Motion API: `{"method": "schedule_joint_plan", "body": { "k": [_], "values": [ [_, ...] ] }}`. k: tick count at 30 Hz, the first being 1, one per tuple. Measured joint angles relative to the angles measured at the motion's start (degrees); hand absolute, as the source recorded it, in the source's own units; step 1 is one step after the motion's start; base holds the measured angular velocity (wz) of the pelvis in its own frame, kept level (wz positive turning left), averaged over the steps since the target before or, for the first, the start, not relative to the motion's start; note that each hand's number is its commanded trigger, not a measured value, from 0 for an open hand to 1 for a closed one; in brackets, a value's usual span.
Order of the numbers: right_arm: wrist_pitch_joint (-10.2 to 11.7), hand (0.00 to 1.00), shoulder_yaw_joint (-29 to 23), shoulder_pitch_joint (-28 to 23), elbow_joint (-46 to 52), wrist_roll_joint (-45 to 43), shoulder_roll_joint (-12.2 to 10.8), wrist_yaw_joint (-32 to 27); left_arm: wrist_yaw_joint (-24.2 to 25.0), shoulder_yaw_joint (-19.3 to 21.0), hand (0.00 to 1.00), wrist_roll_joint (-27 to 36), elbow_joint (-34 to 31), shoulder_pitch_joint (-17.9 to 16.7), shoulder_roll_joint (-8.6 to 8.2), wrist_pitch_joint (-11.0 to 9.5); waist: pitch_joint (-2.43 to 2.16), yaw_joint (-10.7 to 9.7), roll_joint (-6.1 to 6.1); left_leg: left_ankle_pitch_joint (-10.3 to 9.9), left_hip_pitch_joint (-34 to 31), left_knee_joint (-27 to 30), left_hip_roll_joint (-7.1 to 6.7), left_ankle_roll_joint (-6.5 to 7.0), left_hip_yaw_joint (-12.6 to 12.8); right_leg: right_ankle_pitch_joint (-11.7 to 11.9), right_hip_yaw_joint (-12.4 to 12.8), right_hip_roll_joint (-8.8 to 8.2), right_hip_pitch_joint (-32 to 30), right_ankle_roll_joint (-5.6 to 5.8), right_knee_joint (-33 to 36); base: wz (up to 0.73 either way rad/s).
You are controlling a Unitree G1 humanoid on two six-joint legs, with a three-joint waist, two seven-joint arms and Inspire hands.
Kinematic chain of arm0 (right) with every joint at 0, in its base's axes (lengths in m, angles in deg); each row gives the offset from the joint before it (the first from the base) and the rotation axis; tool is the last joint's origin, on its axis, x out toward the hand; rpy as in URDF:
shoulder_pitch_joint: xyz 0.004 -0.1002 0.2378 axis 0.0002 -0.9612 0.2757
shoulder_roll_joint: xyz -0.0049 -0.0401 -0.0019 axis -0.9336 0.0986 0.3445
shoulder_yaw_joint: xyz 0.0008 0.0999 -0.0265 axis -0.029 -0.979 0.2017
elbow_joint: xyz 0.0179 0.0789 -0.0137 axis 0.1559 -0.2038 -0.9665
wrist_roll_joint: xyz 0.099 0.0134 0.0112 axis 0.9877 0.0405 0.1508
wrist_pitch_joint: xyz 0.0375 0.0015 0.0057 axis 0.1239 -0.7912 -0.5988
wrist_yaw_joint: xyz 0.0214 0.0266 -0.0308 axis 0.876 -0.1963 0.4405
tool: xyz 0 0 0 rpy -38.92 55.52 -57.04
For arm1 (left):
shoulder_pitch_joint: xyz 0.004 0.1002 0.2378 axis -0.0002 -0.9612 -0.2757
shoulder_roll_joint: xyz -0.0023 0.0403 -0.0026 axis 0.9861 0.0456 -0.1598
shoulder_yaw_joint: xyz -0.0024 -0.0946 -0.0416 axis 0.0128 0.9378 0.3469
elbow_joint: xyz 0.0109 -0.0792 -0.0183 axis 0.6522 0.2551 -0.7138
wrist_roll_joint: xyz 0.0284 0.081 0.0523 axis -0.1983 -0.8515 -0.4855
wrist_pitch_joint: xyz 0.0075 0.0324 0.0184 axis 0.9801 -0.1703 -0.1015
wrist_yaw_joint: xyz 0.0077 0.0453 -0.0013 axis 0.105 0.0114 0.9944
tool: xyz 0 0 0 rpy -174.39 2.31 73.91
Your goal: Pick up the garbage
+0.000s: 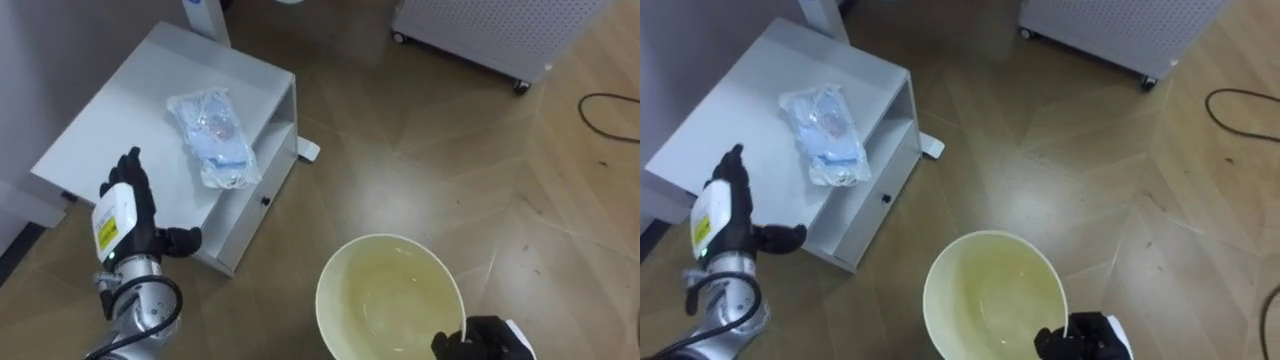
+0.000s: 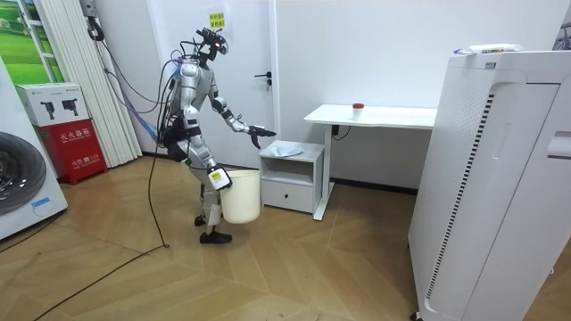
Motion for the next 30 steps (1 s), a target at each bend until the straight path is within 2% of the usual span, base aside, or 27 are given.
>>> {"method": "schedule_joint_plan", "body": {
  "k": [4, 7, 11, 15, 20, 30],
  "values": [
    [-0.2, 1.00, 1.1, 0.0, 1.4, 2.0, 1.0, 0.0, 0.2, -1.7, 0.00, -0.2, 0.3, 2.1, 0.11, 0.5, 0.21, -0.4, 0.36, -0.3, -2.0, 1.4, 0.63, -0.03, 0.1, -0.3, -0.2, 0.13, -1.8, -0.29, 1.0, -0.01],
    [-0.5, 1.00, 1.1, 0.0, 2.4, 2.0, 2.0, 0.0, 0.2, -1.9, 0.00, -2.7, 0.2, 3.9, 0.49, 1.2, 0.33, -0.4, 0.66, -0.4, -3.6, 2.4, 0.82, -0.13, -0.2, -0.5, -0.5, 0.06, -3.3, -0.60, 1.9, 0.00],
    [-0.7, 1.00, 1.2, 0.0, 3.4, 3.4, 2.5, -0.5, 0.2, -1.9, 0.00, -4.8, -0.7, 5.5, 1.79, 2.9, 0.41, -0.5, 1.14, -0.7, -6.0, 4.4, 1.63, -0.18, -0.1, -0.7, -0.3, 0.49, -5.4, -0.83, 3.0, -0.03],
    [-1.3, 1.00, 1.2, -0.3, 3.6, 5.3, 2.5, -0.5, -0.1, -1.9, 0.00, -12.0, -2.5, 5.7, 1.92, 4.1, 0.44, -1.0, 1.55, -1.5, -7.2, 6.5, 2.72, -0.13, 0.1, -1.2, -0.3, 0.75, -6.4, -1.19, 4.8, -0.05],
    [-1.8, 1.00, 1.4, -0.7, 4.3, 6.4, 2.6, -0.3, -0.1, -2.0, 0.00, -14.6, -3.1, 6.0, 1.52, 4.6, 0.34, -2.0, 1.73, -1.9, -7.4, 7.5, 2.91, -0.09, 0.2, -1.7, -0.2, 0.31, -7.0, -1.62, 6.6, 0.01],
    [-2.3, 1.00, 1.4, -1.8, 5.6, 7.2, 2.4, 0.4, -0.1, -2.0, 0.00, -16.1, -2.9, 5.9, 1.30, 5.6, 0.31, -3.0, 1.67, -1.9, -7.3, 8.0, 3.58, -0.11, 1.0, -1.7, -0.1, 0.57, -7.1, -1.84, 7.0, 0.00]
  ]
}}
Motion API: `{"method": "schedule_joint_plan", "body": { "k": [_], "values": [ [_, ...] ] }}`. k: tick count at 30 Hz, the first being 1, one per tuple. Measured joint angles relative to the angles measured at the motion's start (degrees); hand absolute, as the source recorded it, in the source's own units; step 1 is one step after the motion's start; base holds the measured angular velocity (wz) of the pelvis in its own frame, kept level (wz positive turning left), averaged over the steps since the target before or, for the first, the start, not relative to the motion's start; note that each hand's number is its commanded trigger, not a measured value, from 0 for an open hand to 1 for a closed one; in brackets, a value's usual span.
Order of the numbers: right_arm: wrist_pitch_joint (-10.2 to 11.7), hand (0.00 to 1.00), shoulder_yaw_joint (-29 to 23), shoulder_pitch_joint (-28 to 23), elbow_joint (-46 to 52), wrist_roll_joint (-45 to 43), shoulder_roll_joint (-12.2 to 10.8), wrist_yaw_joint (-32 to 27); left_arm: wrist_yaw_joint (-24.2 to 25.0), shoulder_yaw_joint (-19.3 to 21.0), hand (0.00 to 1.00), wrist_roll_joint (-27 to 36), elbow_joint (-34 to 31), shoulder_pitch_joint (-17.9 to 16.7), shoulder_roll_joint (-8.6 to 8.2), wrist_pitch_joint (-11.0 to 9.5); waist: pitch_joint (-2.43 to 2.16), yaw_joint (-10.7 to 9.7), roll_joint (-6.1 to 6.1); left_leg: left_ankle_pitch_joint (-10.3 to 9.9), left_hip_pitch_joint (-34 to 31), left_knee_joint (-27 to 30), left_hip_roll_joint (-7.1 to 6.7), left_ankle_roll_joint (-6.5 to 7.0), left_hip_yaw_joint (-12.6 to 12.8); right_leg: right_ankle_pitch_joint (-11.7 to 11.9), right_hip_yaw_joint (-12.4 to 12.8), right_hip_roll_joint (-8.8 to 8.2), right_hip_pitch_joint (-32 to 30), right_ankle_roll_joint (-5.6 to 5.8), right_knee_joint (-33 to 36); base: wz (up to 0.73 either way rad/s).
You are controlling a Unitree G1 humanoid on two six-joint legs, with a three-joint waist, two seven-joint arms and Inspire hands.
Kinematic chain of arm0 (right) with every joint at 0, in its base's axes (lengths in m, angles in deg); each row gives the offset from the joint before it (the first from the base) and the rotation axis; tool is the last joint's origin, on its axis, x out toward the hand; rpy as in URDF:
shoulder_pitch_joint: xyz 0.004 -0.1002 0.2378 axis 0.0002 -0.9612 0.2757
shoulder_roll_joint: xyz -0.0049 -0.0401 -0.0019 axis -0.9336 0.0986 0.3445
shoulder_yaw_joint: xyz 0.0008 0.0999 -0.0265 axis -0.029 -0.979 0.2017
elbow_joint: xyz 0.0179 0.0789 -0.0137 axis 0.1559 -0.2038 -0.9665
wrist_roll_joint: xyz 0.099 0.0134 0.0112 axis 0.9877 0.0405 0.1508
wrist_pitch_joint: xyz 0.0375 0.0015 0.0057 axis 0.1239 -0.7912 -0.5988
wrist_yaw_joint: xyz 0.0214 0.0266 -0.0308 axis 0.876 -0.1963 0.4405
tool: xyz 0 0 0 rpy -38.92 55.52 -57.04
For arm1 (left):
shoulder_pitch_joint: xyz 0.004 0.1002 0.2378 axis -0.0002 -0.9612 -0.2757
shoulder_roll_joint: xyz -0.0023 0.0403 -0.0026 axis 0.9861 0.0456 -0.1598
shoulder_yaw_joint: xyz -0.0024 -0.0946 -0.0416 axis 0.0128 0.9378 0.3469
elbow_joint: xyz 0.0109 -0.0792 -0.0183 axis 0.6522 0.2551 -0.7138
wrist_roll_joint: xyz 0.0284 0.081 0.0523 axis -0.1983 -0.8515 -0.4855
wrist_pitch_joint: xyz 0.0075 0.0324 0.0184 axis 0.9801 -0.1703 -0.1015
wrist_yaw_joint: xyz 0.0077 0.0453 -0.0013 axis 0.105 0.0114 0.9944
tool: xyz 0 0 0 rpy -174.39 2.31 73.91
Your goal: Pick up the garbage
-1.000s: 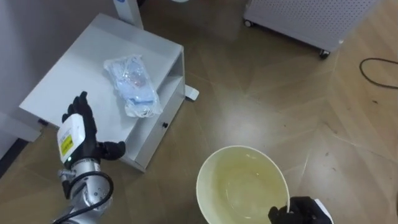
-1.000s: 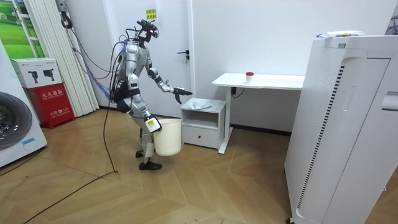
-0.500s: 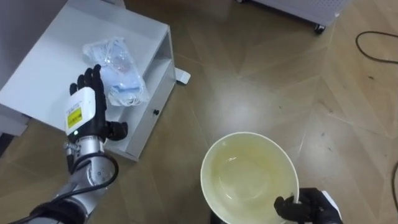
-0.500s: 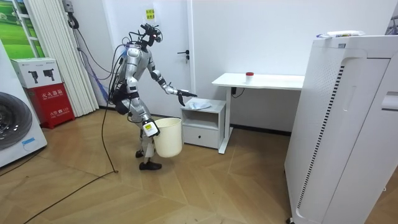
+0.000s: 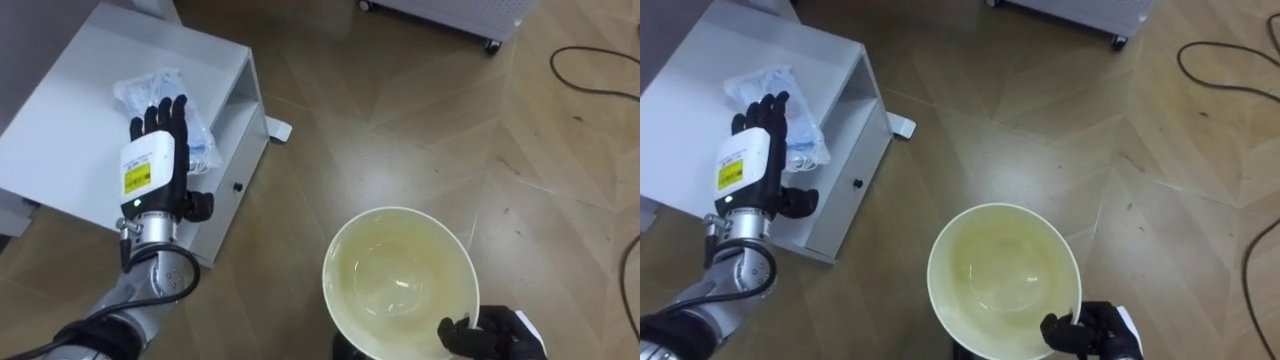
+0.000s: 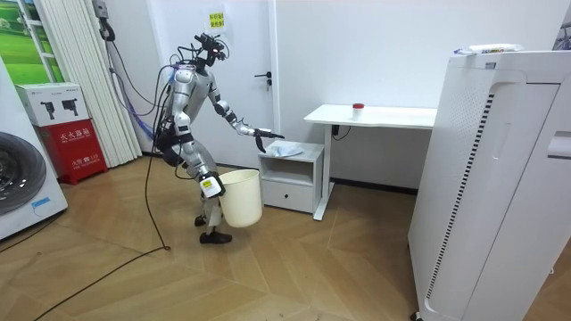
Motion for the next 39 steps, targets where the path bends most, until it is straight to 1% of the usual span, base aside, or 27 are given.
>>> {"method": "schedule_joint_plan", "body": {
  "k": [7, 8, 9, 11, 15, 19, 21, 25, 26, 27, 28, 29, 35, 37, 39],
  "values": [
    [-0.3, 1.00, -0.1, 0.0, 0.0, 1.2, -0.2, 0.8, 0.0, 0.0, 0.00, -4.4, 1.4, -0.1, 0.04, 0.3, -0.05, -0.4, -0.17, -0.1, -0.3, 0.2, 0.05, -0.01, 0.0, 0.0, 0.0, 0.05, -0.2, 0.01, 0.0, 0.00],
    [-0.3, 1.00, -0.2, 0.0, 0.1, 1.7, -0.2, 1.1, 0.0, 0.0, 0.00, -4.7, 1.3, -0.1, 0.35, 0.3, -0.21, -0.5, -0.32, -0.1, -1.2, 0.6, 0.10, 0.04, -0.1, 0.0, 0.1, 0.04, -1.1, 0.00, 0.4, 0.00],
    [-0.3, 1.00, -0.2, 0.0, 0.6, 2.2, -0.2, 1.1, 0.0, 0.0, 0.00, -4.8, 1.3, -0.1, 0.80, 0.3, -0.24, -0.6, -0.37, -0.2, -2.2, 1.3, 0.20, 0.14, -0.2, 0.0, 0.0, 0.02, -2.0, -0.05, 0.9, -0.03],
    [-0.7, 1.00, -0.2, -0.1, 1.3, 3.6, -0.2, 1.1, 0.0, -0.1, 0.00, -5.0, 1.5, -0.2, 0.91, 1.0, -0.24, -0.7, -0.38, -0.6, -3.5, 2.4, 0.85, 0.28, -0.3, -0.1, -0.1, 0.16, -3.0, -0.12, 1.6, -0.04],
    [-0.8, 1.00, -0.2, -0.1, 1.8, 4.7, -0.2, 1.1, 0.0, -0.1, 0.00, -7.2, 2.9, -0.2, 0.94, 1.4, -0.25, -1.0, -0.41, -0.9, -4.7, 3.6, 0.81, 0.70, -0.6, -0.1, -0.2, -0.23, -4.0, -0.07, 2.6, 0.01],
    [-0.9, 1.00, -0.2, -0.2, 1.8, 5.5, -0.3, 1.2, 0.0, -0.1, 0.00, -7.3, 3.1, -0.3, 0.97, 1.7, -0.26, -1.2, -0.42, -1.1, -4.9, 4.2, 0.86, 0.95, -0.6, -0.1, -0.2, -0.42, -4.1, 0.00, 3.0, 0.01],
    [-0.9, 1.00, -0.2, -0.2, 2.0, 5.6, -0.3, 1.2, 0.0, -0.1, 0.00, -7.3, 3.2, -0.3, 1.02, 2.5, -0.27, -1.5, -0.44, -1.2, -5.4, 4.5, 0.91, 0.85, -0.6, -0.1, -0.2, -0.44, -4.6, 0.08, 3.1, 0.00],
    [-0.9, 1.00, -0.2, -0.2, 2.2, 5.9, -0.3, 1.3, 0.0, -0.3, 0.00, -7.3, 3.5, -0.5, 1.05, 2.7, -0.31, -1.6, -0.49, -1.3, -6.7, 5.2, 1.08, 1.11, -0.7, -0.1, -0.2, -0.43, -5.9, 0.07, 3.8, -0.01],
    [-0.9, 1.00, -0.2, -0.2, 2.3, 6.0, -0.3, 1.3, 0.0, -0.9, 0.06, -7.3, 3.9, -0.5, 1.09, 2.8, -0.31, -1.6, -0.48, -1.3, -7.1, 5.4, 1.18, 1.15, -0.7, -0.1, -0.2, -0.38, -6.2, 0.06, 3.9, 0.00],
    [-0.9, 1.00, -0.2, -0.2, 2.3, 6.0, -0.3, 1.3, 0.0, -1.6, 0.06, -7.3, 4.2, -0.5, 1.11, 3.1, -0.31, -1.6, -0.49, -1.3, -7.4, 5.5, 1.22, 1.17, -0.8, -0.1, -0.2, -0.38, -6.4, 0.05, 3.9, 0.00],
    [-0.9, 1.00, -0.2, -0.2, 2.3, 6.0, -0.3, 1.3, 0.1, -1.8, 0.71, -7.3, 4.5, -0.5, 1.11, 3.2, -0.32, -1.6, -0.50, -1.3, -7.5, 5.5, 1.23, 1.17, -0.8, -0.1, -0.2, -0.38, -6.6, 0.05, 3.9, 0.00],
    [-0.9, 1.00, -0.2, -0.2, 2.5, 6.0, -0.3, 1.3, 0.1, -2.1, 1.00, -7.3, 4.6, -0.5, 1.14, 3.7, -0.33, -1.6, -0.52, -1.3, -7.9, 5.6, 1.24, 1.18, -0.8, -0.1, -0.2, -0.38, -6.9, 0.05, 4.0, 0.00],
    [-1.0, 1.00, -0.2, -0.3, 5.2, 6.5, 0.1, 1.0, 0.1, -2.1, 1.00, -7.3, 5.1, -0.4, 1.75, 4.3, -0.36, -1.5, -0.54, -1.4, -9.8, 6.5, 1.30, 1.25, -1.0, -0.1, -0.3, -0.51, -8.8, -0.11, 4.9, 0.00],
    [-1.1, 1.00, -0.2, -0.4, 5.5, 6.5, 0.1, 0.8, -1.3, -2.1, 1.00, -7.3, 4.8, -0.3, 2.31, 4.3, -0.36, -1.5, -0.54, -1.4, -9.9, 6.5, 1.31, 1.25, -1.0, -0.1, -0.3, -0.52, -9.0, -0.13, 5.0, 0.00],
    [-1.6, 1.00, -0.2, -0.5, 6.0, 6.5, 0.1, 0.5, -1.5, -2.1, 1.00, -7.3, 4.9, 0.2, 3.40, 4.4, -0.42, -1.6, -0.52, -1.4, -9.9, 6.5, 1.29, 1.25, -1.0, -0.1, -0.2, -0.53, -9.0, -0.13, 5.0, 0.00]
  ]
}}
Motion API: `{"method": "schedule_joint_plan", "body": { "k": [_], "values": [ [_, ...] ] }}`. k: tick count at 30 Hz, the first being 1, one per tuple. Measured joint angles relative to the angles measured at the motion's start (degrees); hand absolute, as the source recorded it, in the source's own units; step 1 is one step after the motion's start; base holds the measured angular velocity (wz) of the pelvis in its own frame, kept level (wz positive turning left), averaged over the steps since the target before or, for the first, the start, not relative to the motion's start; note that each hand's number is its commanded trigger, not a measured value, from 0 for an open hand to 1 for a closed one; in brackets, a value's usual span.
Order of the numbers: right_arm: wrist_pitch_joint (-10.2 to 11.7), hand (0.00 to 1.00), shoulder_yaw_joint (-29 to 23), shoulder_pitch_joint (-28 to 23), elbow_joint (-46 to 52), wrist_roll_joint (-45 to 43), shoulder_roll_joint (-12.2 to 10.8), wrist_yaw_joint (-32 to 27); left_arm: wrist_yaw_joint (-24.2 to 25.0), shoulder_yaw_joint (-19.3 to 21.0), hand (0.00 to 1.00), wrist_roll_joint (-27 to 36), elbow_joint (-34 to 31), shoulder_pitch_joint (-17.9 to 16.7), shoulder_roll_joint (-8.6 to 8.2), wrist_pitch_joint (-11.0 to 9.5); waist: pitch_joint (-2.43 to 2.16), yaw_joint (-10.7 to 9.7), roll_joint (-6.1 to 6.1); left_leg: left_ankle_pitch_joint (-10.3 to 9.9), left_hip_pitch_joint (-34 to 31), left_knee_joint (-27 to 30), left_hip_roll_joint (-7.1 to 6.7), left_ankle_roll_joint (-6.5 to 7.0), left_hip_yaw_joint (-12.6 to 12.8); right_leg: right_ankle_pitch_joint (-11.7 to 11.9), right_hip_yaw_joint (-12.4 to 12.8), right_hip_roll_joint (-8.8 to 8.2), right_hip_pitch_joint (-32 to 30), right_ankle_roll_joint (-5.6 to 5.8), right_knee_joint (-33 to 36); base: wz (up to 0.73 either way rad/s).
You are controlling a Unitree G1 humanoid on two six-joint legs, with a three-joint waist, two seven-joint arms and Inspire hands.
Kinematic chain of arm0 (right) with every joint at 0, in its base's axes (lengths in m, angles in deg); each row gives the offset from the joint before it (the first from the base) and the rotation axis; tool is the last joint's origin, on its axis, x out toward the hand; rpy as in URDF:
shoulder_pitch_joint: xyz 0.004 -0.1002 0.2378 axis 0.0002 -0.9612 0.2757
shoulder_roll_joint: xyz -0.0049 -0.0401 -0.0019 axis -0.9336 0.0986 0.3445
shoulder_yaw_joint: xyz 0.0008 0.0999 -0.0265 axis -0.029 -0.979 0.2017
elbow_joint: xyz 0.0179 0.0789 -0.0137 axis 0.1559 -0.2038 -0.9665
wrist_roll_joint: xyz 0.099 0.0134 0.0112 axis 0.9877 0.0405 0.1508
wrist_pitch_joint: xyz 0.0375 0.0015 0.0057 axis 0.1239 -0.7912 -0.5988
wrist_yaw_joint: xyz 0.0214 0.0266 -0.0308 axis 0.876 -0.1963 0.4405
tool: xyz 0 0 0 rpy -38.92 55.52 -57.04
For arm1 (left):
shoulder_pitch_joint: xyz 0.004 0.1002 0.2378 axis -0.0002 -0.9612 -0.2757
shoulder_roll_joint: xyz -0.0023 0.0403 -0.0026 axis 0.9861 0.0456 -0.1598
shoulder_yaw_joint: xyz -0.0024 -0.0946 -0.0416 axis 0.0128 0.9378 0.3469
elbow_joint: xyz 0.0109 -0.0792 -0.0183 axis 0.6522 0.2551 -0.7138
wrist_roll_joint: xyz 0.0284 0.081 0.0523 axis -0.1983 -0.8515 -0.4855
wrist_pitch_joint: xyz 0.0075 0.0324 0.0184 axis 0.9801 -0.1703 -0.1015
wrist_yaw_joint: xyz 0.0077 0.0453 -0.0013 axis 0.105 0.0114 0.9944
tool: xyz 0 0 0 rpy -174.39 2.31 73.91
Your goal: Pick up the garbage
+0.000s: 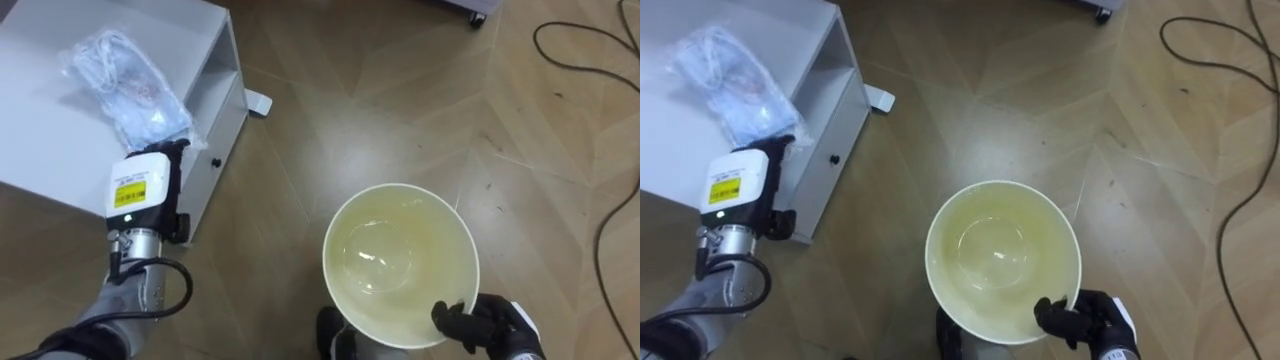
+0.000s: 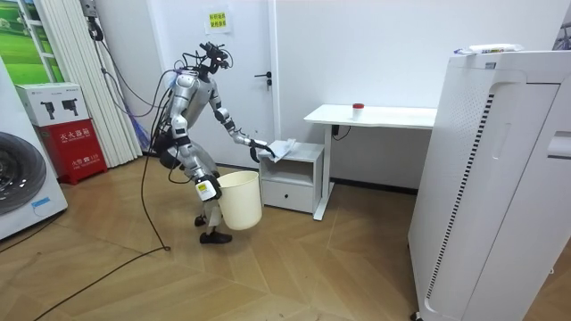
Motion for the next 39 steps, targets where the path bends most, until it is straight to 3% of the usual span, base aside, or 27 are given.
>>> {"method": "schedule_joint_plan", "body": {
  "k": [8, 33, 39],
  "values": [
    [-0.4, 1.00, -0.4, -0.1, 0.1, 0.0, -0.1, -0.1, 0.3, -0.1, 1.00, 0.0, 0.1, 0.0, 0.85, 1.5, 0.01, 0.1, 0.01, 0.0, -0.2, -0.4, -0.15, 0.01, 0.0, 0.0, -0.1, -0.08, -0.1, 0.00, -0.4, 0.00],
    [-1.2, 1.00, -0.7, 0.9, -0.3, 0.0, -0.3, -2.0, 2.2, -0.8, 1.00, -2.2, 0.0, 0.7, 0.60, 1.3, 0.07, 1.6, 0.05, 0.1, -0.6, -1.3, -0.41, 0.02, -0.4, -0.1, -0.7, -0.13, 0.0, 0.15, -1.4, 0.00],
    [0.4, 1.00, 0.8, 0.1, -0.8, 0.0, -1.1, -3.0, 2.2, -1.2, 1.00, 8.4, -1.7, -1.4, -0.44, -1.8, 0.02, 1.9, -0.10, 0.2, 2.7, -2.9, -0.53, -0.20, -0.2, -0.1, -0.9, 0.04, 3.3, 0.33, -3.0, 0.00]
  ]
}}
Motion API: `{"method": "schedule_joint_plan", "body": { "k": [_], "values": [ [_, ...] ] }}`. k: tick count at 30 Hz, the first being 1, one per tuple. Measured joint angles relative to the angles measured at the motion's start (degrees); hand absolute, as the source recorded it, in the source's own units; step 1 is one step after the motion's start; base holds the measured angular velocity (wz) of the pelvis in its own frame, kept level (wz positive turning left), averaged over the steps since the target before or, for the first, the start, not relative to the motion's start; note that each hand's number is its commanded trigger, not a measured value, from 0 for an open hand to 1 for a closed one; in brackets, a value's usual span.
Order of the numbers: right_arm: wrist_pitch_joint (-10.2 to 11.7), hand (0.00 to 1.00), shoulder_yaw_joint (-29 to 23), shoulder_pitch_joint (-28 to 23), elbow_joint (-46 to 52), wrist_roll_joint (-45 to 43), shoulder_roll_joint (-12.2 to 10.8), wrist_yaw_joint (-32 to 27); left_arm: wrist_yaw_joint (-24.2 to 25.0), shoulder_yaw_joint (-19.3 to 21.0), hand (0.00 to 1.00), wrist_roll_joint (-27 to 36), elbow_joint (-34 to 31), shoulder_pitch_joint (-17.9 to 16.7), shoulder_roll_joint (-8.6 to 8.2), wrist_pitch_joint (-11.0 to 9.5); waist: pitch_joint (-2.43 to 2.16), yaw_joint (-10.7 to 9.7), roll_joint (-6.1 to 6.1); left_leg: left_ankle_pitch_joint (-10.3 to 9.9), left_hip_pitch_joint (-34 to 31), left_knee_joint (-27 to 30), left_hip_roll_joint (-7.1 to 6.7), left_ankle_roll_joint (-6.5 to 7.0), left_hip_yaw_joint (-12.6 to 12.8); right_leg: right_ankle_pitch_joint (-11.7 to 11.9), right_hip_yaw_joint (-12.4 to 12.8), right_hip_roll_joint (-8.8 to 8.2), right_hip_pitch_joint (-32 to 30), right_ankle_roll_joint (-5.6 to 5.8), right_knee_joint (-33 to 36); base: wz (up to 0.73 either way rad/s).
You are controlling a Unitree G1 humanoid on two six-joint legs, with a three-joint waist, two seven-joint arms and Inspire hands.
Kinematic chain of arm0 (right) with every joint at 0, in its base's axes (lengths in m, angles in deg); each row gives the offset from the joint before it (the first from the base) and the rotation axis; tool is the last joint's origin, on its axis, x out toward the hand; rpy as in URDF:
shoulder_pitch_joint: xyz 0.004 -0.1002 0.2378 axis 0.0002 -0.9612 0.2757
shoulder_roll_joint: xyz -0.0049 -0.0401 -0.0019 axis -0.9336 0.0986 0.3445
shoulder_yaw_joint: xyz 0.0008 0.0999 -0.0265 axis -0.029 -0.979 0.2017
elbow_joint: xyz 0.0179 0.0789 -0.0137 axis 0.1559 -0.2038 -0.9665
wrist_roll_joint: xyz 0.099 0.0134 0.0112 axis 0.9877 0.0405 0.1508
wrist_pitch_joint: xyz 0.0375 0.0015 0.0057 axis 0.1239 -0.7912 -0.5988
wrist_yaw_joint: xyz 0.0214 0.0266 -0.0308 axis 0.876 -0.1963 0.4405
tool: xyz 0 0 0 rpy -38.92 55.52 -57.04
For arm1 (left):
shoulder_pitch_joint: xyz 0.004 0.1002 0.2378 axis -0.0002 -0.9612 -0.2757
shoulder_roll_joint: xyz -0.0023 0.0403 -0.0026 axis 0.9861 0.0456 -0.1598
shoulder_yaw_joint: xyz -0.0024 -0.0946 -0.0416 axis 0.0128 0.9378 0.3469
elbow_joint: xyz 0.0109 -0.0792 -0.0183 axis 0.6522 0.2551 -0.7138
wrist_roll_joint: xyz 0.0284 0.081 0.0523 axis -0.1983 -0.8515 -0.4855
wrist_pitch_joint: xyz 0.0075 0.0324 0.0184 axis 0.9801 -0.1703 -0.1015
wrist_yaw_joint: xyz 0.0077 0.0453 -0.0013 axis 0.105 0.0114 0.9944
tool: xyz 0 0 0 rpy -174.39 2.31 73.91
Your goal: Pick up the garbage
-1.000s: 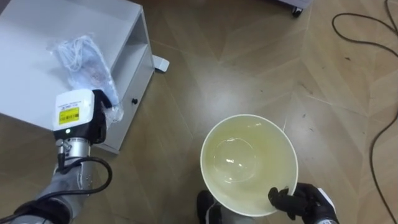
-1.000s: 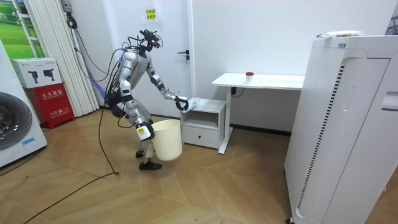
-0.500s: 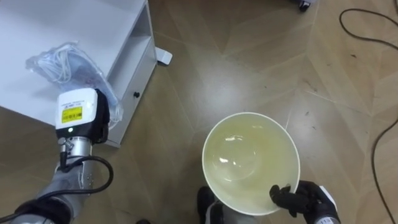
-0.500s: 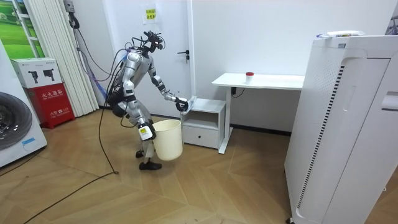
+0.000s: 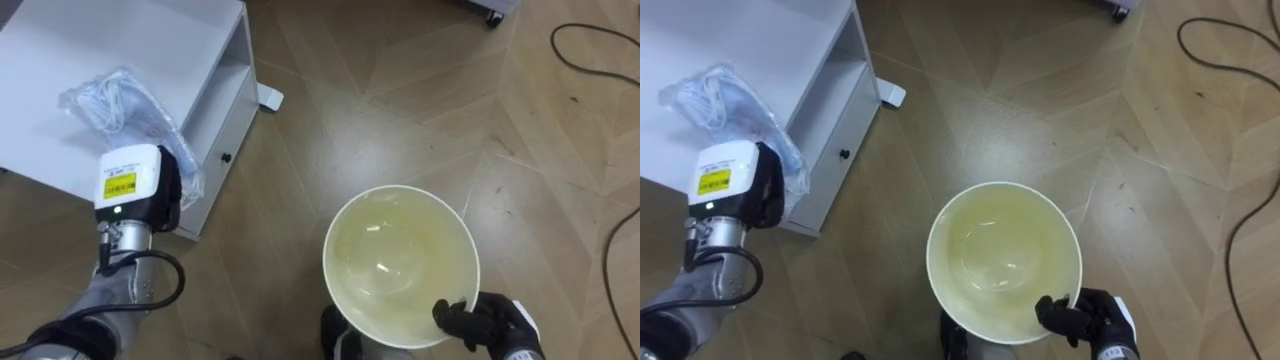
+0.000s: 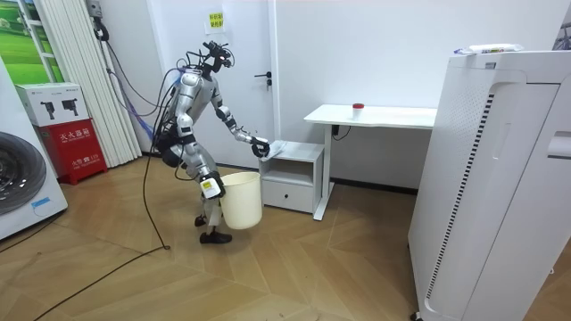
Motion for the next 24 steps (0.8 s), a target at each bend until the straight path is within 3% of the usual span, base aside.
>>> {"method": "schedule_joint_plan", "body": {
  "k": [4, 9, 10, 12, 13, 15, 18, 24],
  "values": [
    [1.9, 1.00, 0.0, -0.4, -0.4, -2.8, -1.4, -0.4, 0.0, 0.3, 1.00, 6.6, -3.4, -2.2, -0.95, -3.2, -0.09, 0.0, -0.30, 0.3, 2.4, -1.7, -0.49, -0.31, 0.4, 0.0, 0.1, -0.04, 2.1, 0.16, -1.3, 0.01],
    [3.8, 1.00, 3.2, -0.4, -1.0, -3.8, -2.2, -0.3, 2.4, -1.5, 1.00, 13.6, -10.6, -8.1, -5.34, -7.6, -0.70, 1.4, -1.13, 0.6, 7.3, -5.0, -1.13, -0.60, 1.8, 0.1, 0.9, 0.08, 6.1, 0.73, -3.7, -0.03],
    [4.0, 1.00, 3.4, -0.3, -1.1, -3.9, -2.5, -0.3, 2.8, -2.0, 1.00, 14.3, -11.3, -8.9, -5.93, -7.8, -0.77, 1.4, -1.22, 0.7, 7.7, -5.3, -1.21, -0.63, 1.8, 0.1, 0.9, 0.08, 6.5, 0.77, -3.9, 0.04],
    [4.5, 1.00, 3.4, -0.1, -1.7, -6.0, -3.8, -0.3, 5.6, -4.1, 1.00, 16.4, -13.2, -12.6, -8.43, -8.3, -1.43, 1.9, -1.56, 0.9, 8.8, -6.0, -1.52, -0.75, 1.8, 0.0, 0.8, 0.04, 7.6, 0.92, -4.5, 0.05],
    [4.6, 1.00, 3.4, -0.1, -1.9, -6.4, -4.0, -0.3, 6.6, -4.7, 1.00, 17.0, -13.6, -13.5, -9.07, -8.3, -1.46, 2.0, -1.61, 0.9, 9.2, -6.2, -1.64, -0.75, 1.8, 0.0, 0.9, -0.02, 7.9, 0.99, -4.7, 0.05],
    [4.7, 1.00, 3.6, -0.1, -2.0, -7.7, -4.0, -0.3, 10.6, -7.2, 1.00, 19.2, -14.0, -15.7, -11.91, -8.3, -1.71, 3.3, -1.63, 1.1, 10.4, -7.0, -1.98, -0.64, 2.0, 0.1, 0.9, -0.17, 9.1, 1.36, -5.2, 0.05],
    [4.7, 1.00, 4.8, -0.4, -2.0, -8.2, -4.6, -0.3, 15.3, -9.5, 1.00, 23.3, -16.1, -17.7, -13.98, -8.4, -2.45, 4.8, -2.02, 1.3, 11.6, -7.7, -1.94, -0.48, 3.2, 0.3, 1.4, -0.24, 9.7, 1.53, -5.6, -0.03],
    [4.3, 1.00, 6.8, 0.0, -4.3, -9.5, -6.4, -0.2, 22.1, -13.7, 1.00, 26.3, -19.0, -20.9, -15.39, -8.4, -3.07, 6.4, -1.98, 2.1, 13.2, -9.5, -2.73, -0.46, 3.5, 0.6, 1.6, -0.62, 10.8, 1.65, -6.4, 0.03]
  ]
}}
